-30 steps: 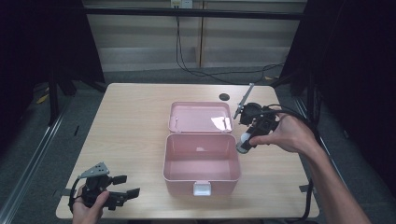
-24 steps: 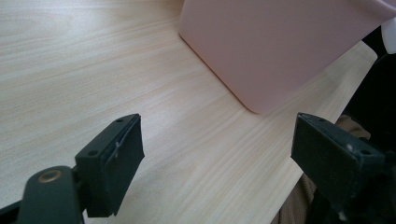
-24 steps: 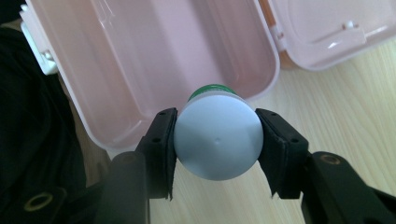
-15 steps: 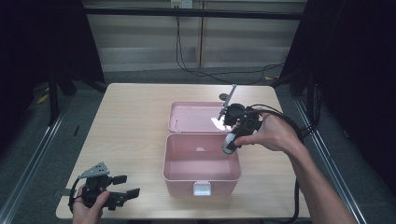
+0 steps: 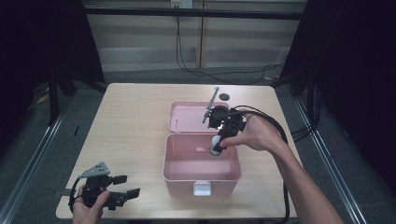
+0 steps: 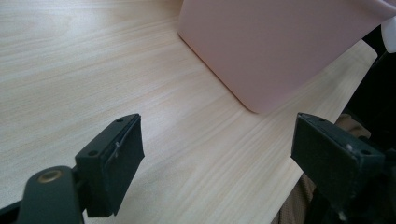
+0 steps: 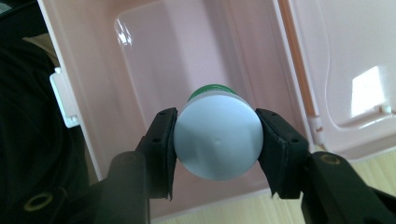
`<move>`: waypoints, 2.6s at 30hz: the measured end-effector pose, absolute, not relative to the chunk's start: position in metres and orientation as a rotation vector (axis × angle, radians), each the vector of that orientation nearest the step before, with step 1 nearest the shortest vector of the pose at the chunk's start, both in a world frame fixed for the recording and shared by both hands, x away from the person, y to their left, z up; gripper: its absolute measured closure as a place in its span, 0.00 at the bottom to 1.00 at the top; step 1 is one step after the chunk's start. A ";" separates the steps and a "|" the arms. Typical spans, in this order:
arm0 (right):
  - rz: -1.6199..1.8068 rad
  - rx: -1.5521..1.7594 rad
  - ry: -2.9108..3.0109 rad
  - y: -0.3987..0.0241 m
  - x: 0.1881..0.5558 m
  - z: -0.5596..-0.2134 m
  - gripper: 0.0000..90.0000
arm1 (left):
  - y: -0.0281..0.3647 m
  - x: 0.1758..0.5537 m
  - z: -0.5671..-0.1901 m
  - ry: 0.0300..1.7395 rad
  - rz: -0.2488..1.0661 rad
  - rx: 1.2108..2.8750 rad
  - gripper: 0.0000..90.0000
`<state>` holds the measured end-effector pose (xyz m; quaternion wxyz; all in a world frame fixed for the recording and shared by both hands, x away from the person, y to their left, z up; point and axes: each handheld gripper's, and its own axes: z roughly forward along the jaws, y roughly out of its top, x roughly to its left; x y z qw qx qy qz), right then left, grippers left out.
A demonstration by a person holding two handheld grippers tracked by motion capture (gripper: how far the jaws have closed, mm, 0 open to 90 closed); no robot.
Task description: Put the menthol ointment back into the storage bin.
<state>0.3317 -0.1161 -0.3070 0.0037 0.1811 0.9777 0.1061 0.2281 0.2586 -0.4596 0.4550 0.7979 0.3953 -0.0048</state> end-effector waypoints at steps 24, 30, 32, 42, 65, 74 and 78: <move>0.378 0.458 3.087 -0.084 0.340 -0.321 0.57 | 0.260 0.227 -0.460 0.977 -0.011 1.965 0.19; 0.390 0.401 3.097 -0.072 0.341 -0.327 0.57 | 0.259 0.227 -0.459 0.974 -0.011 1.969 0.19; 0.392 0.397 3.094 -0.068 0.341 -0.329 0.57 | 0.260 0.226 -0.459 0.972 -0.010 1.965 0.19; 0.381 0.338 3.110 -0.051 0.342 -0.339 0.57 | 0.259 0.226 -0.459 0.969 -0.012 1.967 0.19; 0.326 0.207 3.132 -0.022 0.340 -0.364 0.57 | 0.259 0.226 -0.459 0.967 -0.011 1.968 0.19; 0.309 0.189 3.145 -0.011 0.340 -0.378 0.57 | 0.259 0.226 -0.459 0.967 -0.013 1.967 0.19; 0.291 0.187 3.154 -0.008 0.340 -0.383 0.57 | 0.259 0.226 -0.459 0.966 -0.012 1.969 0.19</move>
